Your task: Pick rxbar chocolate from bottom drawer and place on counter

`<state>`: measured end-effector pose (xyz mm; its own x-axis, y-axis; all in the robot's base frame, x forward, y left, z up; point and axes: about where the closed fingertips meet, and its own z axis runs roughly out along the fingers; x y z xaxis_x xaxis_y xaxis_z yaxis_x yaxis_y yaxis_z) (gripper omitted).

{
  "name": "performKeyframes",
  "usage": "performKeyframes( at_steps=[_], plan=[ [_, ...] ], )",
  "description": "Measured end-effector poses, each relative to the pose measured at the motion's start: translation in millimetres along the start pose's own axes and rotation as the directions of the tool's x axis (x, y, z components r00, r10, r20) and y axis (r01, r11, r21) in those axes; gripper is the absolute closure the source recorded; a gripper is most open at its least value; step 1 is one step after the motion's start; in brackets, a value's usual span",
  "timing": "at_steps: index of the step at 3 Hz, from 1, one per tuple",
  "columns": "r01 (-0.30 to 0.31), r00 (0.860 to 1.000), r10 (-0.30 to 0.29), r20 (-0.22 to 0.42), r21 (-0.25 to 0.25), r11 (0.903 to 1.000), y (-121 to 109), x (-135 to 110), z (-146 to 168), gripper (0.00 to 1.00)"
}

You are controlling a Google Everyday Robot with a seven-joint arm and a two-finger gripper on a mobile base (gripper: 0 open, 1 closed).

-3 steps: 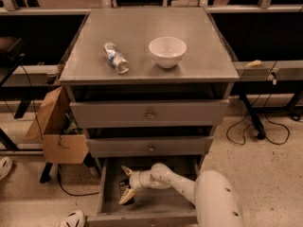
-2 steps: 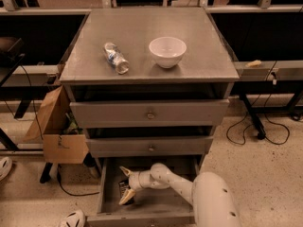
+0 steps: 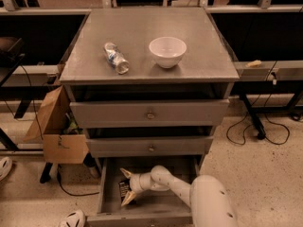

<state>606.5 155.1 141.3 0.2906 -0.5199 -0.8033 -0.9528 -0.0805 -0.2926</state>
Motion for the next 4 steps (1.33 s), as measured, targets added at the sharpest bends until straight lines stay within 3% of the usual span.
performKeyframes(
  at_steps=[2,4],
  plan=[
    [-0.005,0.999,0.005,-0.043,-0.015,0.9999,2,16,-2,0.00],
    [-0.092,0.991,0.086,-0.100,-0.052,0.9944,7,35,-12,0.00]
  ],
)
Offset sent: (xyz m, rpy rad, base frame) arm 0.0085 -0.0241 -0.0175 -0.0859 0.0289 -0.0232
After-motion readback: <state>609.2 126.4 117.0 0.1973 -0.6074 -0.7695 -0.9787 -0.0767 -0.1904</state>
